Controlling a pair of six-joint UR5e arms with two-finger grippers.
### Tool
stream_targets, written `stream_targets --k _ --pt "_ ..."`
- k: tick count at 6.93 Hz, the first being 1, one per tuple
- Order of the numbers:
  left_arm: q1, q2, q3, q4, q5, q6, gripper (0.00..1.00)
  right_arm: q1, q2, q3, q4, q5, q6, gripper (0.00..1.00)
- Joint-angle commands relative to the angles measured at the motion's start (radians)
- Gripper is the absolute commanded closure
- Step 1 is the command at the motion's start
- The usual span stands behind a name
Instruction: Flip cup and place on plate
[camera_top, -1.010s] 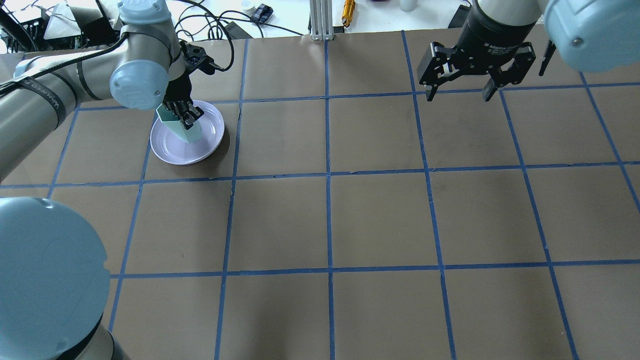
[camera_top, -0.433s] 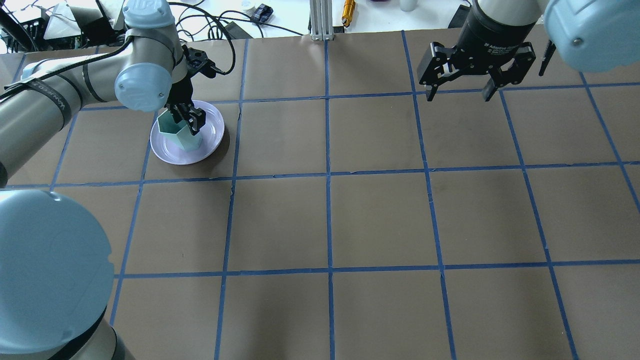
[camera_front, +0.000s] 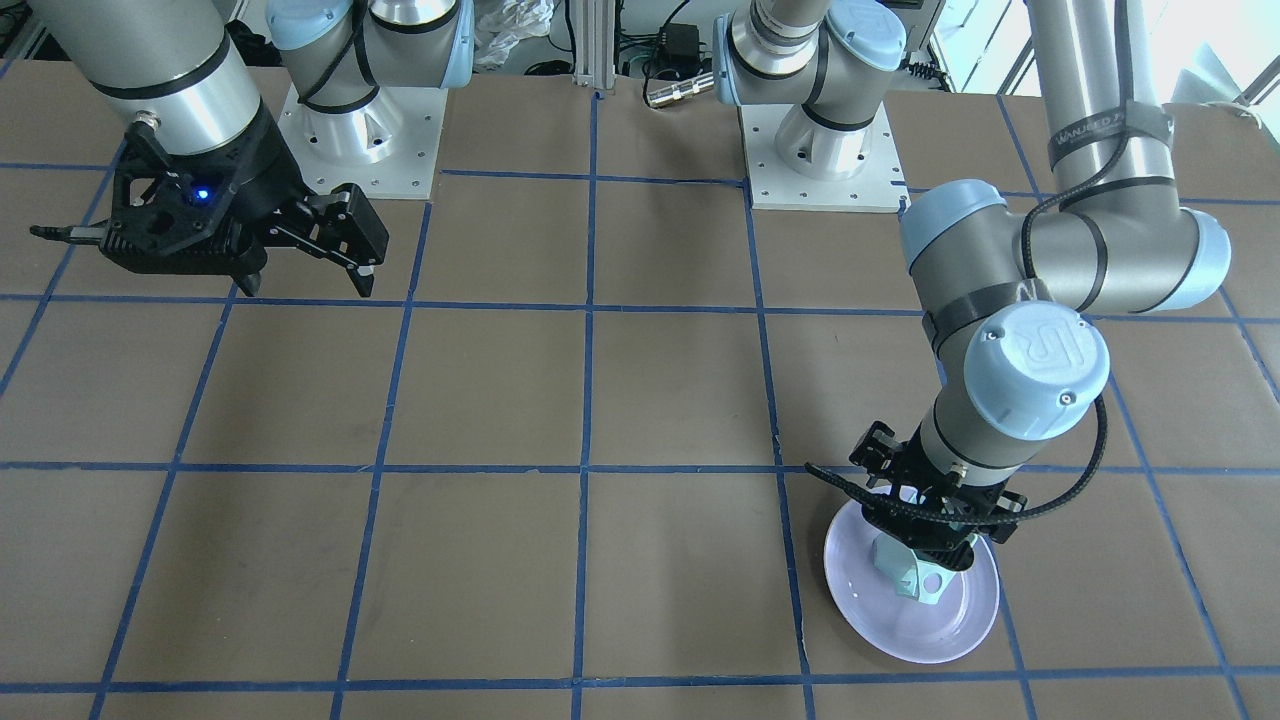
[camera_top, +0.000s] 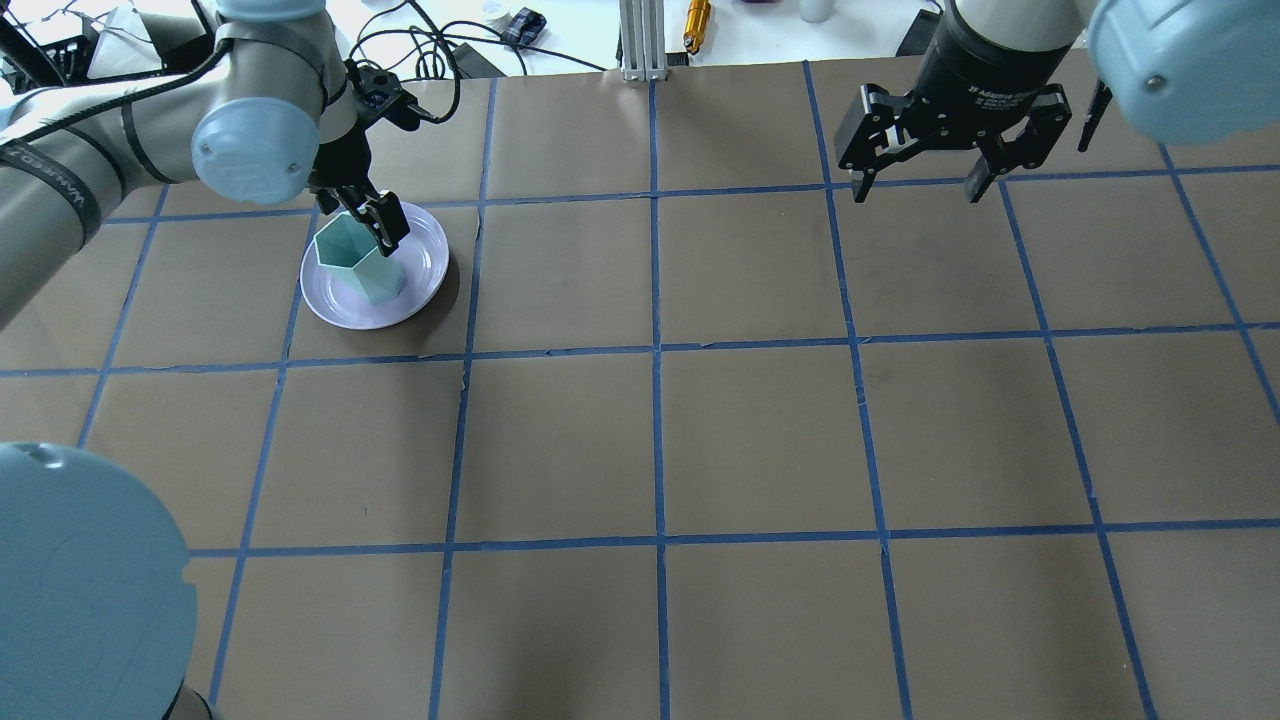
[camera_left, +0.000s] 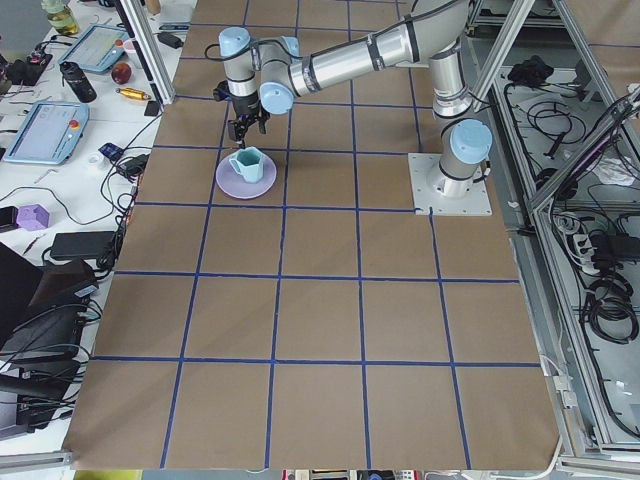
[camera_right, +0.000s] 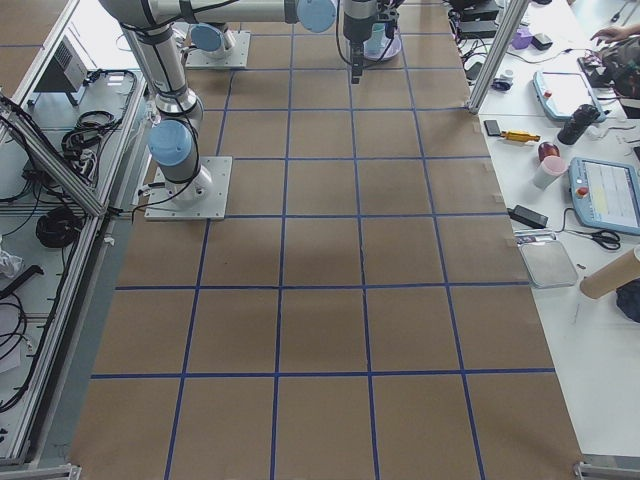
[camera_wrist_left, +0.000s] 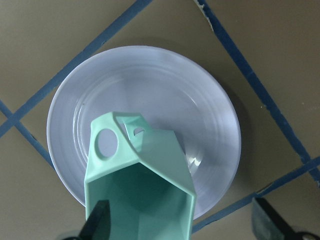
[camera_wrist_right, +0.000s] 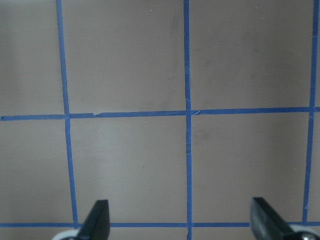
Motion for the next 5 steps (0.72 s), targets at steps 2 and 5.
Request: stream_targets --k 2,5 --pt "-0.011 0.227 0.003 -0.224 -0.096 -0.183 0.0 0.0 0.0 0.0 0.0 0.0 0.0 0.0" --pt "-0.017 0.366 -0.009 -0.319 -0.136 -0.48 0.0 0.0 0.0 0.0 0.0 0.0 0.0 0.0"
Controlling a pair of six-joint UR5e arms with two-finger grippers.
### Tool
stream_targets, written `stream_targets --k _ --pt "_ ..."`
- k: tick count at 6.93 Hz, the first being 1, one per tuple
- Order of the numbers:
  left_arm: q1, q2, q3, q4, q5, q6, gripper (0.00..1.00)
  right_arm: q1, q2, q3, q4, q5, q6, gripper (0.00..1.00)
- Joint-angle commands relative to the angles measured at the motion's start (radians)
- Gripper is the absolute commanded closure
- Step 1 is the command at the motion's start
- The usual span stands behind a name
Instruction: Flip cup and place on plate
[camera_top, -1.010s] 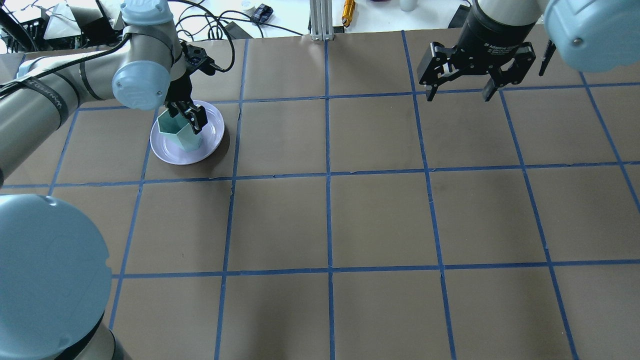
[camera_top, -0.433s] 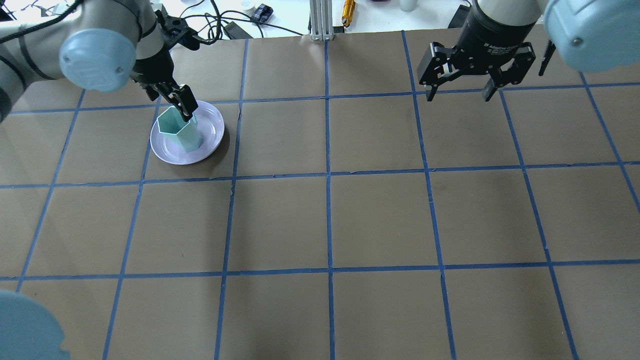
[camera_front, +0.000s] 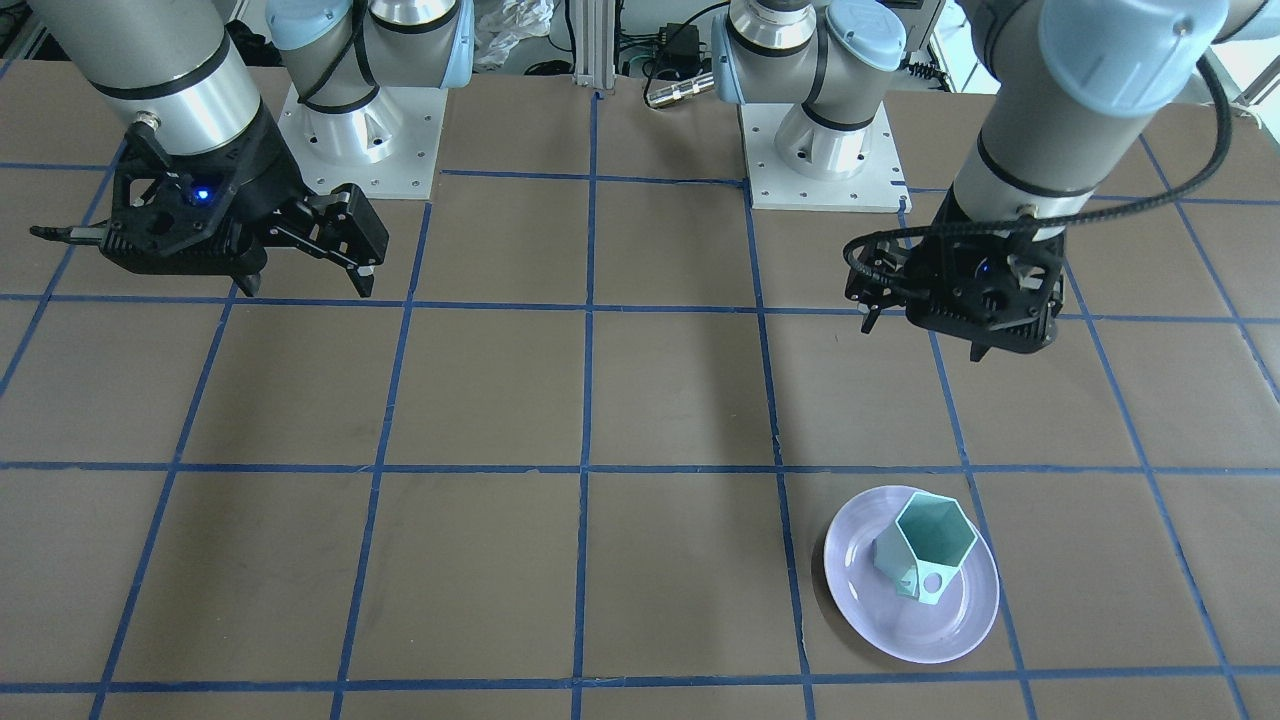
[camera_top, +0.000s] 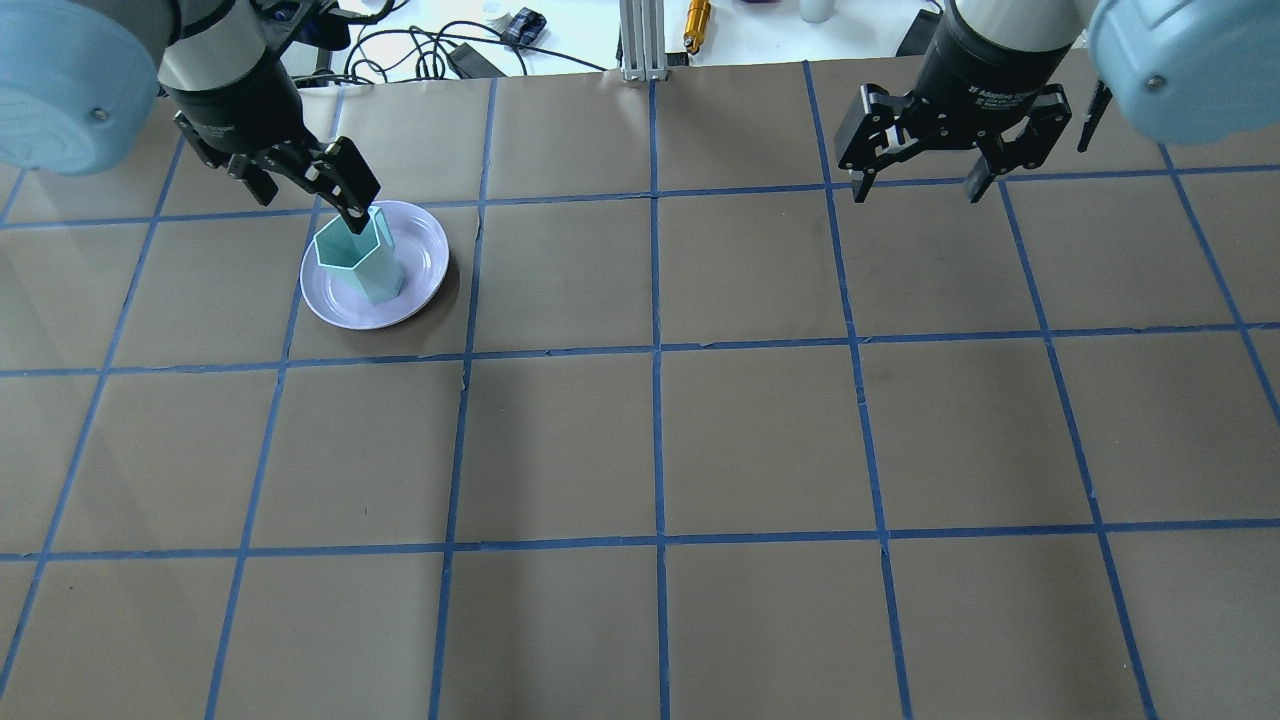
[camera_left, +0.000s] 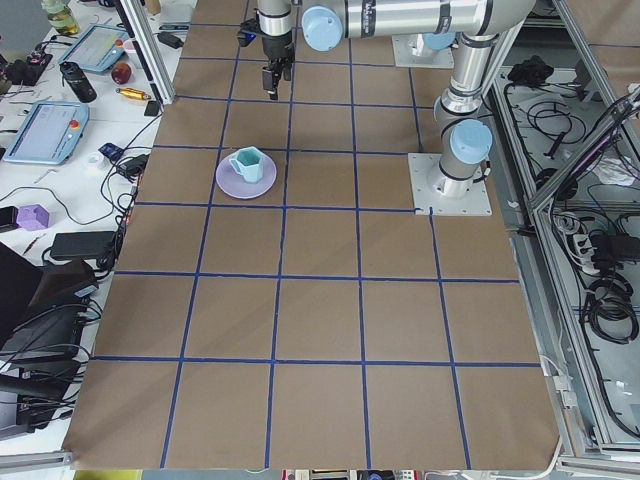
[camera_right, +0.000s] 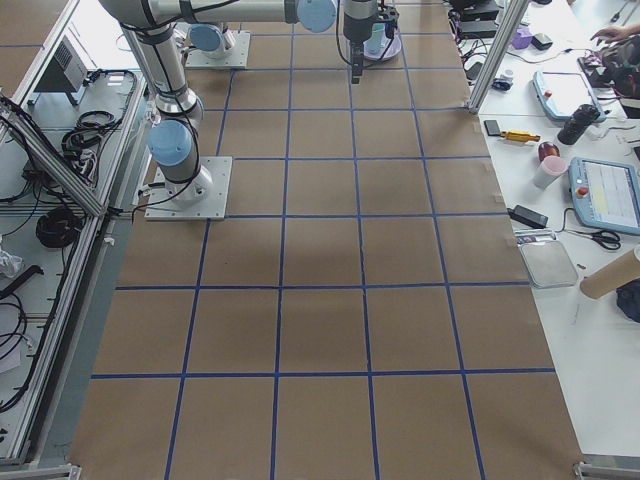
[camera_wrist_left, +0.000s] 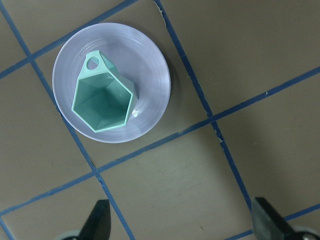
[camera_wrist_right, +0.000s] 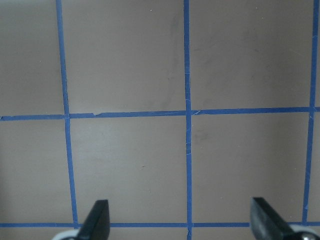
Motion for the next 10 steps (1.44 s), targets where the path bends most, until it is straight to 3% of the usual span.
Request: stream_targets --k 1,6,10 --pt "-0.009 0.089 0.013 -0.064 -0.023 -0.242 0.0 0.0 0.0 0.0 0.0 0.0 0.0 0.0" --pt "-0.031 0.138 -0.076 -0.047 -0.016 -0.359 0.0 0.0 0.0 0.0 0.0 0.0 0.0 0.0" --pt "-0.031 0.147 -0.067 -0.062 -0.026 -0.356 0.0 0.0 0.0 0.0 0.0 0.0 0.0 0.0"
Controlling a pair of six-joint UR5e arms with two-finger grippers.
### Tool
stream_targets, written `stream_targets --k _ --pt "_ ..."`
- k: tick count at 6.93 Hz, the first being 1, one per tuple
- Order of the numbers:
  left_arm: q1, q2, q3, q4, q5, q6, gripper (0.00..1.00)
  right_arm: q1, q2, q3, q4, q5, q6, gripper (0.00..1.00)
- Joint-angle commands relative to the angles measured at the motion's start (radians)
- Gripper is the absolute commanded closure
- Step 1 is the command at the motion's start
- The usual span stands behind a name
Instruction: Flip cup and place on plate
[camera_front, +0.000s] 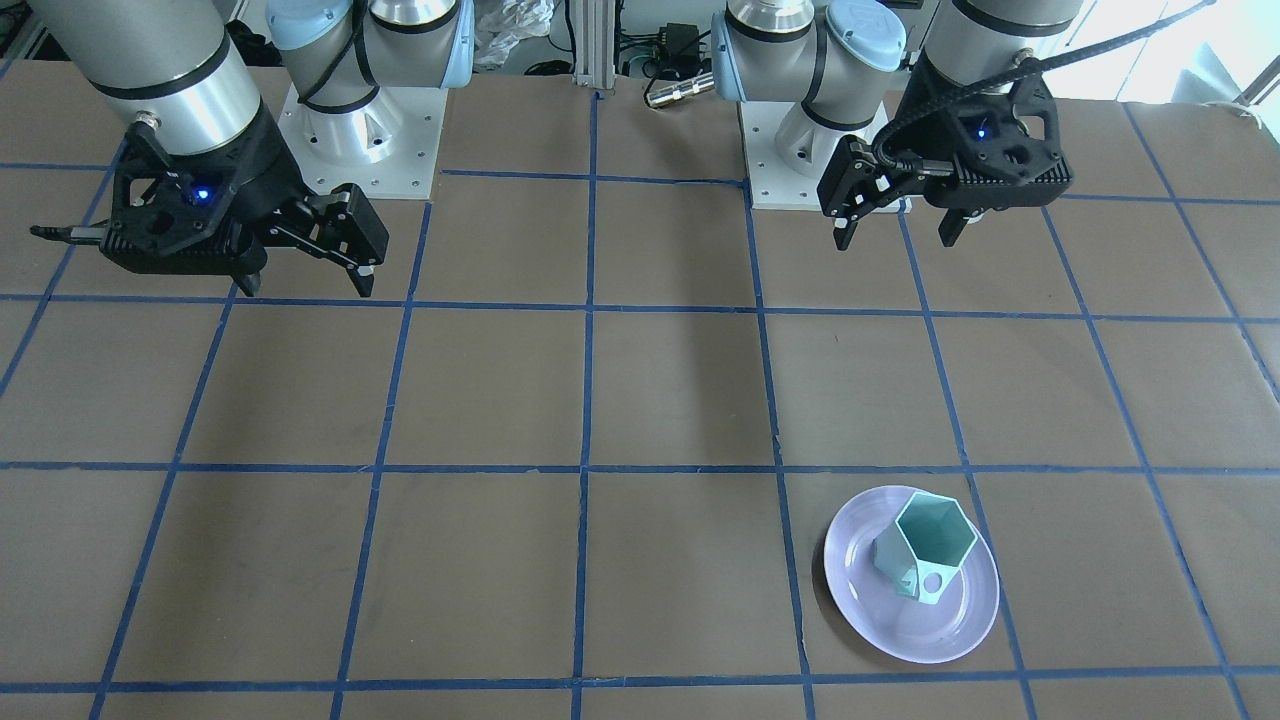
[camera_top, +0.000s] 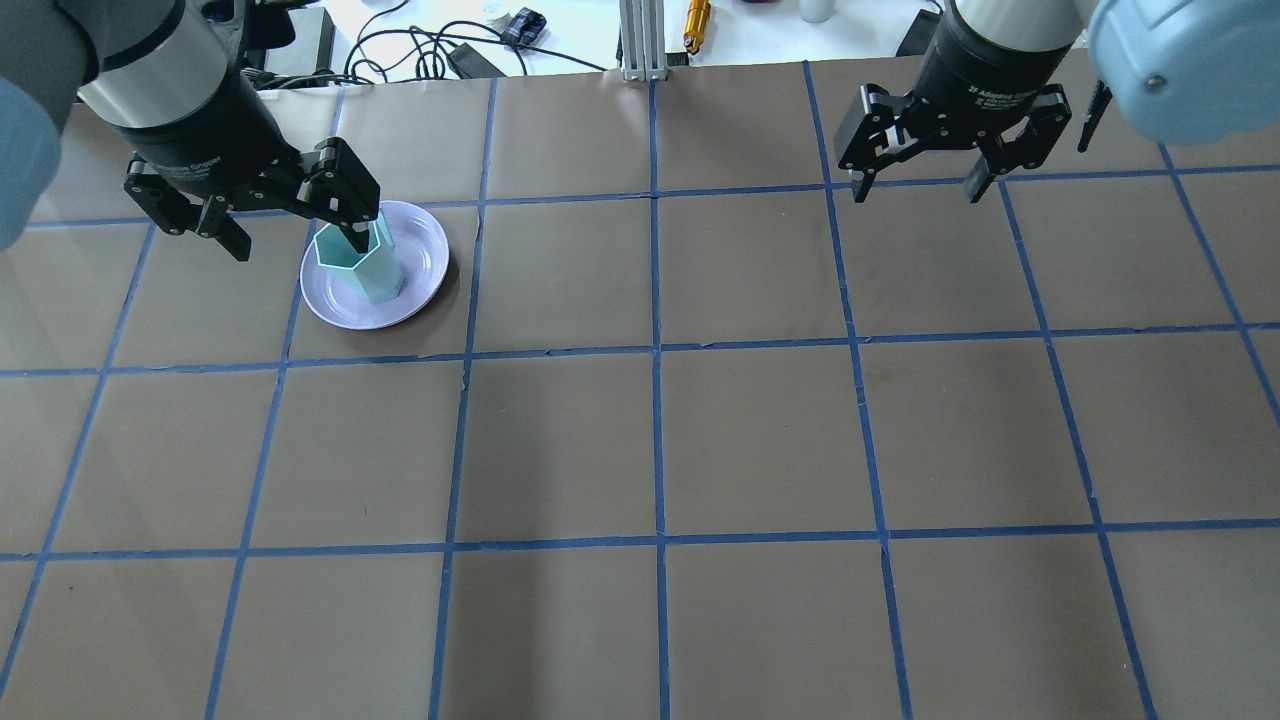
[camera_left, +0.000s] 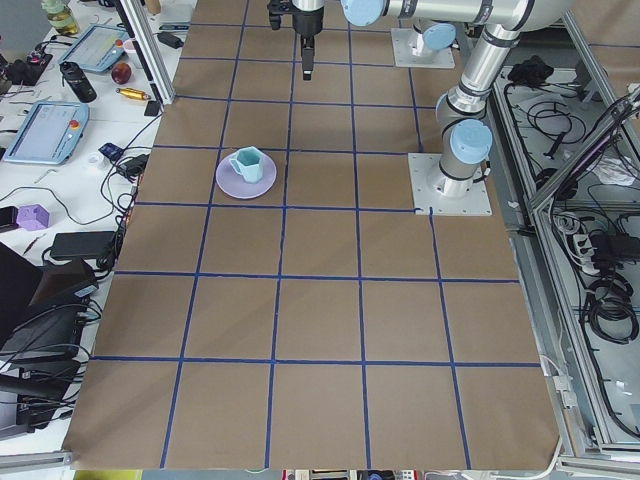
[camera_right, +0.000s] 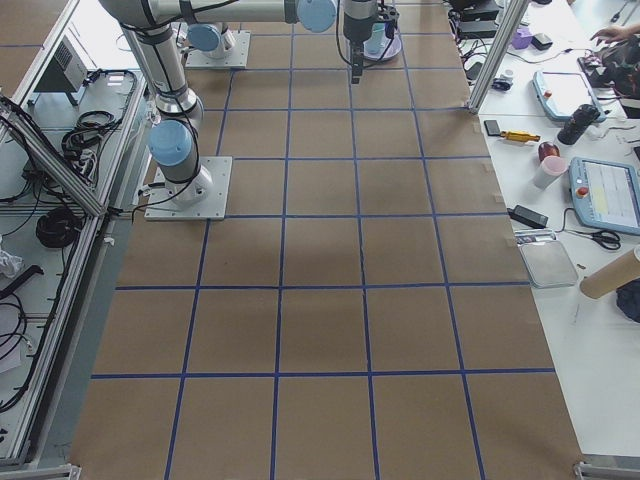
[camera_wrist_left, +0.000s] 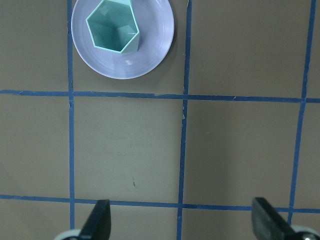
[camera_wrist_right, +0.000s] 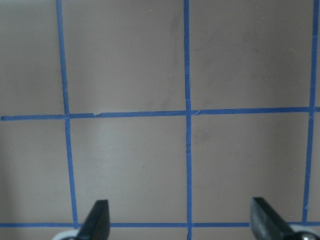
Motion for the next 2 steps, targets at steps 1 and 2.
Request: stream_targets --k 1,2 --pt "0.006 -0.007 0.015 -0.013 -0.003 0.0 0.0 0.0 0.0 0.0 0.0 0.0 0.0 0.0" --pt "0.011 -0.021 0.044 -0.048 -0.003 0.0 0.0 0.0 0.0 0.0 0.0 0.0 0.0 0.0"
